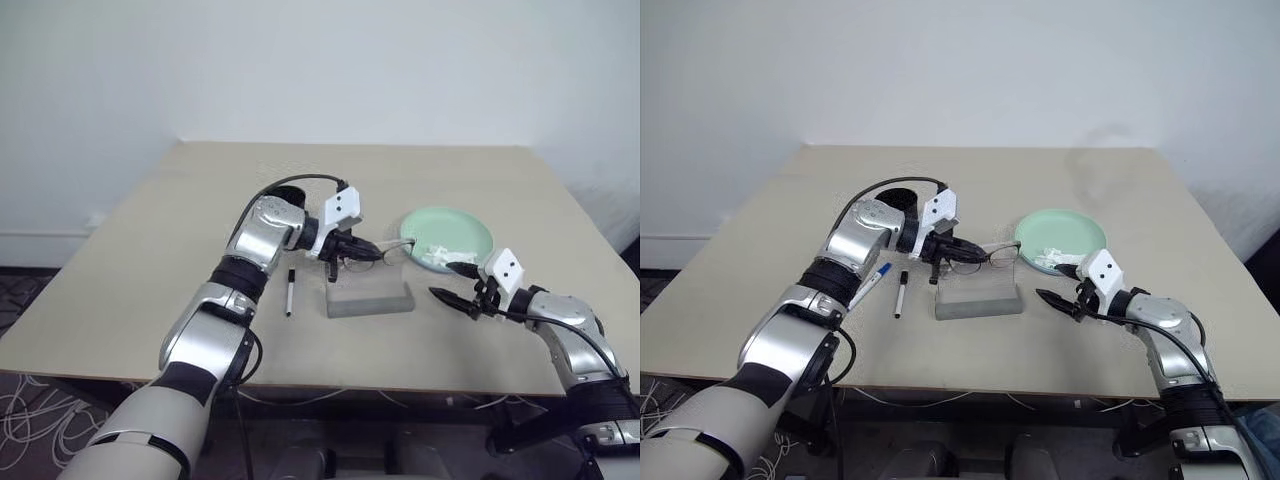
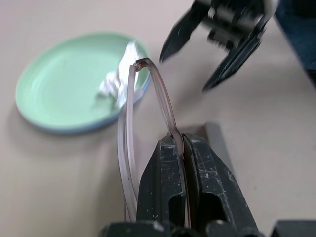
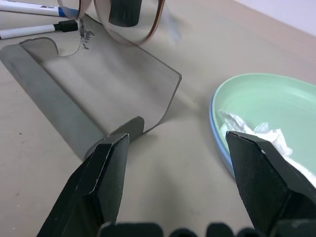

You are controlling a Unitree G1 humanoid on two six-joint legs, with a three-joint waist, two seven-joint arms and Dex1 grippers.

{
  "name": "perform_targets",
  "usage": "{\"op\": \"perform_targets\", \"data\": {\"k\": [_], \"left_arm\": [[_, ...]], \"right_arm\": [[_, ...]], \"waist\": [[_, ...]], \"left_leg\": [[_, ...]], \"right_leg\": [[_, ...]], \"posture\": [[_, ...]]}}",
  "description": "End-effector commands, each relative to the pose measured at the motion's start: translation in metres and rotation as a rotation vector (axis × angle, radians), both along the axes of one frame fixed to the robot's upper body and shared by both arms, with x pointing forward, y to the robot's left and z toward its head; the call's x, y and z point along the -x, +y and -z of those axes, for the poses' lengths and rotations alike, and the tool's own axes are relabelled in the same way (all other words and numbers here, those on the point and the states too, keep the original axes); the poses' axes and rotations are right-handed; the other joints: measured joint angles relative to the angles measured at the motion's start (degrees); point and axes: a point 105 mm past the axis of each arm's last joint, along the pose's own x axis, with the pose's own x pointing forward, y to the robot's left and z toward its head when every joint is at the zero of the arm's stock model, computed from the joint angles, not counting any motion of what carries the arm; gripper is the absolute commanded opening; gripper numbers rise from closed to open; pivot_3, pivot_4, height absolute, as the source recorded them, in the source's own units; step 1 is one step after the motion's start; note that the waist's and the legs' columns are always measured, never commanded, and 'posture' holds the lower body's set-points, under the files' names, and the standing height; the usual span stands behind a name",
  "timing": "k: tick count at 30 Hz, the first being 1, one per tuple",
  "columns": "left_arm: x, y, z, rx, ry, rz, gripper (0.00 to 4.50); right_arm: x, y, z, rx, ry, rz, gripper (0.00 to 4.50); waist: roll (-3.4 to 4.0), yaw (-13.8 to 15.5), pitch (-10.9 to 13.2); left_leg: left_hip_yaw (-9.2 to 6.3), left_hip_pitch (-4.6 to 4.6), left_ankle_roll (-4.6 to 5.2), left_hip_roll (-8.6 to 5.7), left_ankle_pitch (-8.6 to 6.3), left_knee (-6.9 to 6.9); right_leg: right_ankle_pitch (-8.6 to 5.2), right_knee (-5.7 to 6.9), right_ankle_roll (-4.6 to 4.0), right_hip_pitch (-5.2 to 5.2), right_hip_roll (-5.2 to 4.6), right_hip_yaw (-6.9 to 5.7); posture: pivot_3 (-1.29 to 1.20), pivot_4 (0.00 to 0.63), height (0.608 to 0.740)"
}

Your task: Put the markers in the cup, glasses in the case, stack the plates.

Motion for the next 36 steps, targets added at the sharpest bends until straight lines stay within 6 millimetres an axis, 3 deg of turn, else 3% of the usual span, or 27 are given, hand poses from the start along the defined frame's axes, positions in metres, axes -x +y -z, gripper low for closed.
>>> {"op": "perform_targets", "data": {"k": [1, 12, 22, 35, 36], "left_arm": [[-0.003, -0.002, 0.002, -0.024, -0.041, -0.004, 0.02], [0.009, -0.009, 0.027, -0.05, 0.041, 0.038, 0.02], [0.019, -0.006, 0.05, -0.112, 0.136, 0.069, 0.02], [0.034, 0.001, 0.059, -0.123, 0.251, 0.129, 0.02], [0.034, 0.002, 0.06, -0.13, 0.245, 0.126, 0.23]], "right_arm": [[-0.005, -0.006, -0.02, 0.005, -0.074, 0.002, 3.42], [0.021, 0.01, -0.026, -0.073, 0.022, -0.168, 3.42], [0.017, 0.01, -0.029, -0.064, -0.003, -0.145, 3.42], [0.013, 0.014, -0.027, -0.049, -0.011, -0.139, 3.42], [0.012, 0.015, -0.027, -0.049, -0.012, -0.14, 3.42]], "waist": [[0.0, 0.0, 0.0], [-0.01, 0.0, 0.0], [-0.03, -0.1, 0.0], [-0.03, -0.1, 0.0], [-0.03, -0.1, 0.0]], "left_leg": [[0.0, 0.0, 0.0, 0.0, 0.0, 0.0], [0.01, 0.0, 0.02, 0.02, -0.01, 0.0], [0.05, 0.0, 0.02, 0.02, -0.01, 0.02], [0.04, 0.01, 0.03, 0.03, -0.02, 0.02], [0.05, 0.01, 0.03, 0.03, -0.02, 0.02]], "right_leg": [[0.0, 0.0, 0.0, 0.0, 0.0, 0.0], [0.0, 0.02, 0.01, 0.0, 0.01, 0.0], [0.02, 0.02, 0.03, 0.0, 0.01, 0.01], [0.02, 0.02, 0.03, 0.01, 0.01, 0.0], [0.02, 0.02, 0.03, 0.01, 0.01, 0.01]], "posture": [[0.0, 0.0, 0.74], [0.0, 0.0, 0.74], [0.0, 0.0, 0.74], [0.0, 0.0, 0.74], [0.0, 0.0, 0.74]]}}
